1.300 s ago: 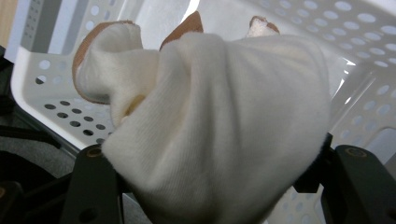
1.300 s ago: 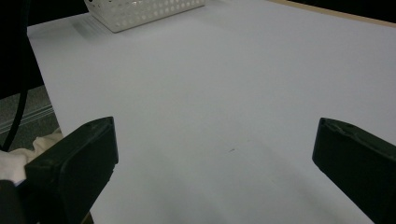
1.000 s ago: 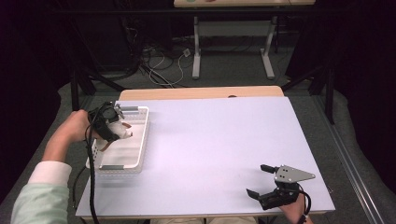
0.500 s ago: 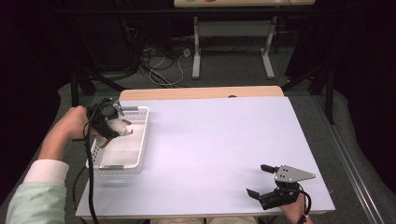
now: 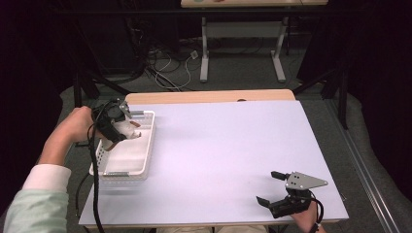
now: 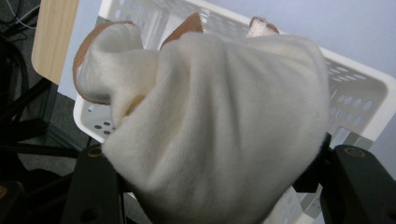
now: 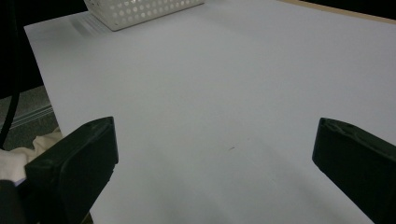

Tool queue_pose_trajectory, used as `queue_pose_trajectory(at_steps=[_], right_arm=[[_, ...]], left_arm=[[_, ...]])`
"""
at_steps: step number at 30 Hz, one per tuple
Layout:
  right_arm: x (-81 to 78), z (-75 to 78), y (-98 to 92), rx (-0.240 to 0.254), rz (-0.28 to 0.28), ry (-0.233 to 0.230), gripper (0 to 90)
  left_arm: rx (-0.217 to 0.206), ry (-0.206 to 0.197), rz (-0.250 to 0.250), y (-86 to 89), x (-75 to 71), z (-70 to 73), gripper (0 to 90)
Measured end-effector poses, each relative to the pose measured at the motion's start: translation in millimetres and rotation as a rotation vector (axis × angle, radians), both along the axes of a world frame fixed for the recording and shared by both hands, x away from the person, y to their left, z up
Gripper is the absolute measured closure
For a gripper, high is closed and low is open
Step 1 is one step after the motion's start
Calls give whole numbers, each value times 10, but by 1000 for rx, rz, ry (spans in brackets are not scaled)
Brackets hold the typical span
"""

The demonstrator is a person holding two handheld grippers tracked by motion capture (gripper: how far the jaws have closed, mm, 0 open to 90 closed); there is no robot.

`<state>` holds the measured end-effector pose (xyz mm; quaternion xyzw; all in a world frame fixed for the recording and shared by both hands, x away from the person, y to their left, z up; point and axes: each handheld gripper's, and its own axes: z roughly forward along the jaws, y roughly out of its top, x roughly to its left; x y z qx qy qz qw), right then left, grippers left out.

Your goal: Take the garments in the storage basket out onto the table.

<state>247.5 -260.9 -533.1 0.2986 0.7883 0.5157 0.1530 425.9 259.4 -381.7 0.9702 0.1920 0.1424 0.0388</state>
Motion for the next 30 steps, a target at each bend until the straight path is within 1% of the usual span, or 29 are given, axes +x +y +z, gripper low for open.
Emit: queue_pose_trajectory(at_steps=[1, 16, 30], right_arm=[[0, 0, -1, 1, 0, 1, 0], [-1, 0, 0, 0, 1, -1, 0], [-5, 3, -3, 1, -2, -1, 0]], left_arm=[[6, 3, -15, -22, 5, 26, 385], [16, -11, -74, -255, -41, 107, 386], [40, -20, -133, -466, -75, 169, 386]])
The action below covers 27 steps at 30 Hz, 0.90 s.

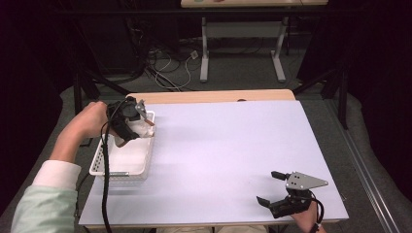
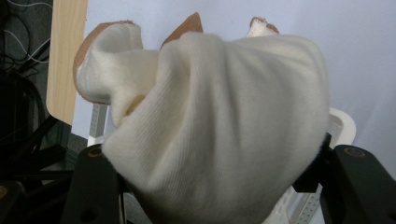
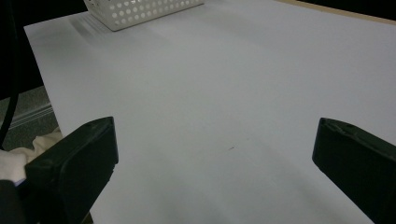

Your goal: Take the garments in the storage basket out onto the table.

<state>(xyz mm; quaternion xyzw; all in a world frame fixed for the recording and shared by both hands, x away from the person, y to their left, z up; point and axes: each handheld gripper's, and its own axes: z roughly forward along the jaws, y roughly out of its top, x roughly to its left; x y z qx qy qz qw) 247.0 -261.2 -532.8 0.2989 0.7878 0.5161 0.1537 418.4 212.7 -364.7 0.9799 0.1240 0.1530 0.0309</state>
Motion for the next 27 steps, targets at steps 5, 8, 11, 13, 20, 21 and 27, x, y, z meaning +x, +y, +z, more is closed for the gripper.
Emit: queue_pose_trajectory(at_steps=[5, 8, 11, 13, 20, 21, 27], right_arm=[[2, 0, -1, 0, 1, -2, 0], [1, 0, 0, 0, 2, -2, 0], [0, 2, -2, -2, 1, 2, 0], [0, 3, -3, -2, 1, 2, 0], [0, 3, -4, -1, -1, 4, 0], [0, 3, -4, -1, -1, 4, 0], [8, 4, -21, 1, -3, -5, 0]], left_arm=[[-2, -5, -22, -83, -4, 36, 386], [-2, -5, -37, -143, 1, 52, 386], [-5, -10, -54, -217, 10, 52, 386], [-3, -9, -65, -270, 13, 57, 386], [-4, -12, -104, -448, 19, 65, 385], [-3, -12, -108, -467, 19, 65, 385], [-4, -8, -139, -628, 16, 59, 385]])
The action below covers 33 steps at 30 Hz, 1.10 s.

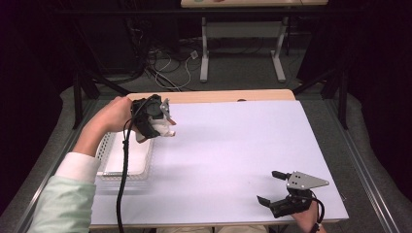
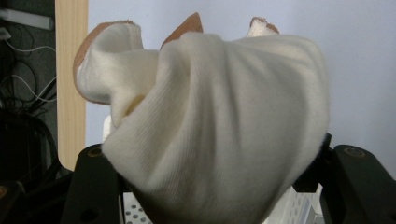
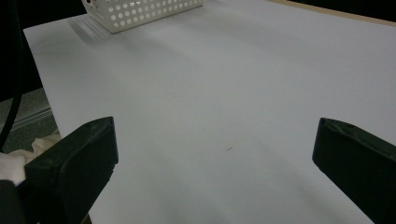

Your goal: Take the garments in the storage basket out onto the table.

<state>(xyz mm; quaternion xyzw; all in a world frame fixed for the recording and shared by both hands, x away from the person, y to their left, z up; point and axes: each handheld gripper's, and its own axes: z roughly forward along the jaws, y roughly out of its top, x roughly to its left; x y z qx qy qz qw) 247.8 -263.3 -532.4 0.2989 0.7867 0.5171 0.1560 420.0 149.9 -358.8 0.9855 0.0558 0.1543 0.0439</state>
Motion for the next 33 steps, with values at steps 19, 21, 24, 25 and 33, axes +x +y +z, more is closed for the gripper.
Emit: queue_pose_trajectory(at_steps=[19, 21, 24, 25, 33], right_arm=[[3, -6, 1, 2, -1, 6, 0], [3, -6, 0, 2, -2, 7, 0], [6, -7, 1, 2, 0, 7, 0], [6, -7, 1, 2, 0, 7, 0], [10, -9, 2, -2, 1, 10, 0]], left_arm=[[-11, 19, -72, -361, 15, -92, 385], [-15, 21, -74, -385, 18, -103, 385], [-20, 29, -78, -417, 19, -111, 385], [-22, 31, -87, -428, 24, -113, 385], [-55, 43, -85, -484, 24, -145, 384]])
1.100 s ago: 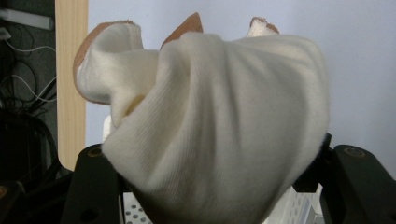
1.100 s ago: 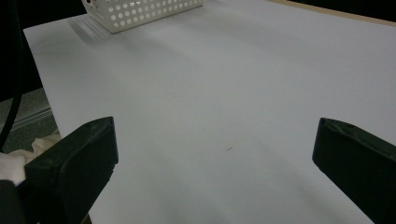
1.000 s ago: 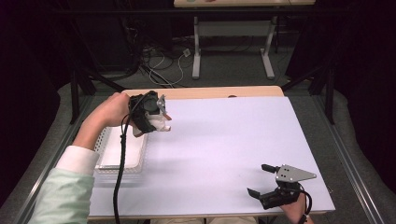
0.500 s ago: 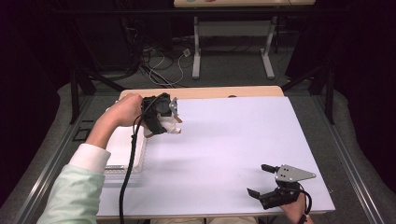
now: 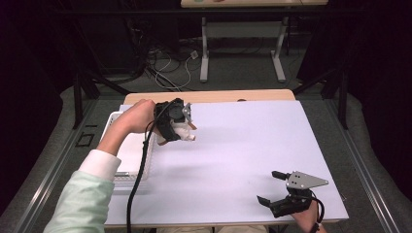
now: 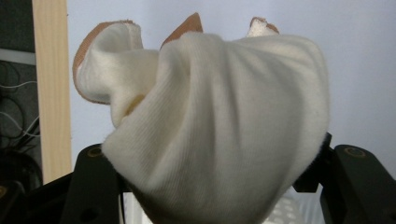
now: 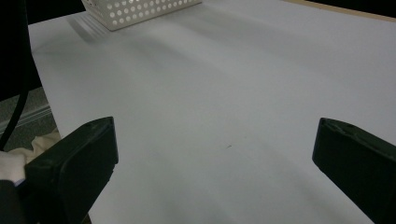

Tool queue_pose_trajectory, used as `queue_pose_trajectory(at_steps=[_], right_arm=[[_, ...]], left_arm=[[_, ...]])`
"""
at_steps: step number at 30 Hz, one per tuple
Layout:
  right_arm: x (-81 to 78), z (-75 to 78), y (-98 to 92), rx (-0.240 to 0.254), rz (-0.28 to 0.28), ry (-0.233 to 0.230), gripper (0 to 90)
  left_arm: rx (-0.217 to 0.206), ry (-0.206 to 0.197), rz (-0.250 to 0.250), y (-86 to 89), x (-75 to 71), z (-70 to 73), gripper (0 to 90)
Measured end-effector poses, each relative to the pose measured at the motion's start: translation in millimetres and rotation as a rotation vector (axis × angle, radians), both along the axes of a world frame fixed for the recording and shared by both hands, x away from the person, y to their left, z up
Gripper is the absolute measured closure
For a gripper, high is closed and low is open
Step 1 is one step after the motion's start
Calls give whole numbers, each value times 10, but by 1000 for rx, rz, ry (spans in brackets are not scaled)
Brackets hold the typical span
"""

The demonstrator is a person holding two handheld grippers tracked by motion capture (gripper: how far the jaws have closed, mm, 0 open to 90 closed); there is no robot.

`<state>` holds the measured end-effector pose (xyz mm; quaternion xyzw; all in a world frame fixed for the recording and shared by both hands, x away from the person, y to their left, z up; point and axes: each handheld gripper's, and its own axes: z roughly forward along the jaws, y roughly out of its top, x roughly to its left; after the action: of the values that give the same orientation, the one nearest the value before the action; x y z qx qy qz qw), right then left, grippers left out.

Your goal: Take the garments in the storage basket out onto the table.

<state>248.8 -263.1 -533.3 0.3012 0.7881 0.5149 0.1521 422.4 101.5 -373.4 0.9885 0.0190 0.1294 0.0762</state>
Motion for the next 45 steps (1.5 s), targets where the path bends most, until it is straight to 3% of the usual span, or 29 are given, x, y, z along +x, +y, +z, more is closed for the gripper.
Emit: queue_pose_trajectory(at_steps=[6, 12, 16, 24, 31, 45], right_arm=[[1, 0, -1, -4, -1, 4, 0], [1, 1, -3, -3, 2, 2, 0], [-3, 2, -1, 1, 1, 5, 0], [-5, 3, 0, 0, 2, 4, 0], [-6, 4, -2, 4, -2, -2, 0], [-1, 2, -2, -3, -4, -1, 0]], left_arm=[[-43, 26, 25, -43, 1, -30, 384], [-38, 13, 84, -80, -4, -87, 384], [-62, 15, 120, -89, -20, -138, 384], [-69, 3, 147, -122, -61, -237, 384], [-125, -10, 224, -138, -96, -292, 385], [-182, 9, 262, -177, -194, -457, 386]])
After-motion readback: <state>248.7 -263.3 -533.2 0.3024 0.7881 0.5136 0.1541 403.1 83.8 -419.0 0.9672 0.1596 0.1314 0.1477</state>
